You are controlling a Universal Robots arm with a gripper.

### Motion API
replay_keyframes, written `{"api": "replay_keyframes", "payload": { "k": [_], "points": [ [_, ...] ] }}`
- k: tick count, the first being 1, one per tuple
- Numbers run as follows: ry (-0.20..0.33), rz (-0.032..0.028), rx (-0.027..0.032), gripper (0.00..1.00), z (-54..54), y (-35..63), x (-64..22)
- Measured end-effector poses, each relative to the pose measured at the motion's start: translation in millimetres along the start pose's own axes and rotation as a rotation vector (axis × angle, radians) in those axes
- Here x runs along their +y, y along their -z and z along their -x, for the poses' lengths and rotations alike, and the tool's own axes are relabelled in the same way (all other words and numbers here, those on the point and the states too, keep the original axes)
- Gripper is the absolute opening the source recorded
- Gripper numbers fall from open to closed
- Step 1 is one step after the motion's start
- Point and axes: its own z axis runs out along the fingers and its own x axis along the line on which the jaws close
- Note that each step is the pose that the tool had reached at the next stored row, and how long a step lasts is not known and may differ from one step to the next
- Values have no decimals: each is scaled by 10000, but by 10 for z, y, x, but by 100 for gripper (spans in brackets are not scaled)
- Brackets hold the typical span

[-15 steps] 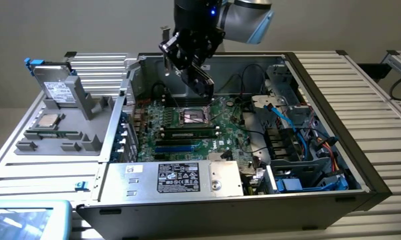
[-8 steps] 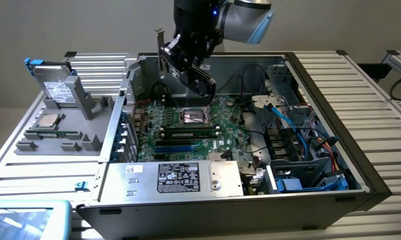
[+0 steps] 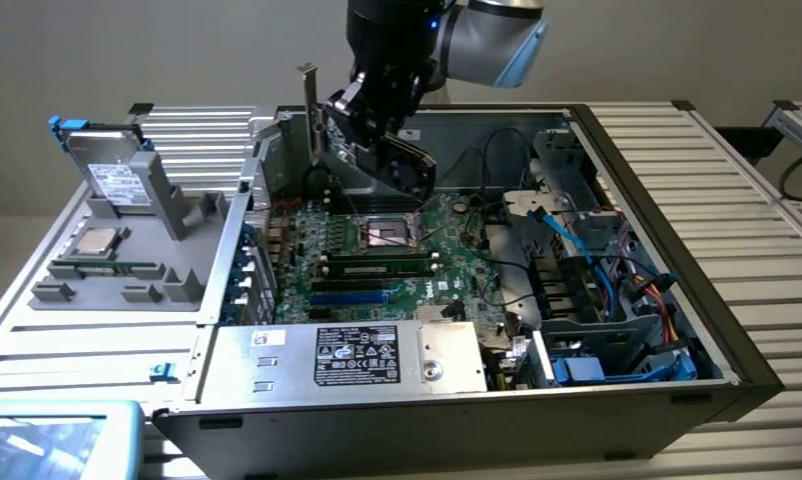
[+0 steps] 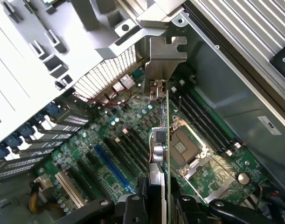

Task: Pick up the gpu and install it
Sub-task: 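Insert the gpu into the slot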

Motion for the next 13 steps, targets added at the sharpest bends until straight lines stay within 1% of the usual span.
{"api": "replay_keyframes", "payload": {
  "k": [2,5,7,8,11,13],
  "points": [
    [266,-66,110,29,0,-1,0],
    [611,-211,320,29,0,-2,0],
    [842,-297,447,29,0,-2,0],
    [989,-325,494,29,0,-2,0],
    [1495,-386,609,29,0,-5,0],
    [1859,-402,652,29,0,-9,-1]
  ]
}}
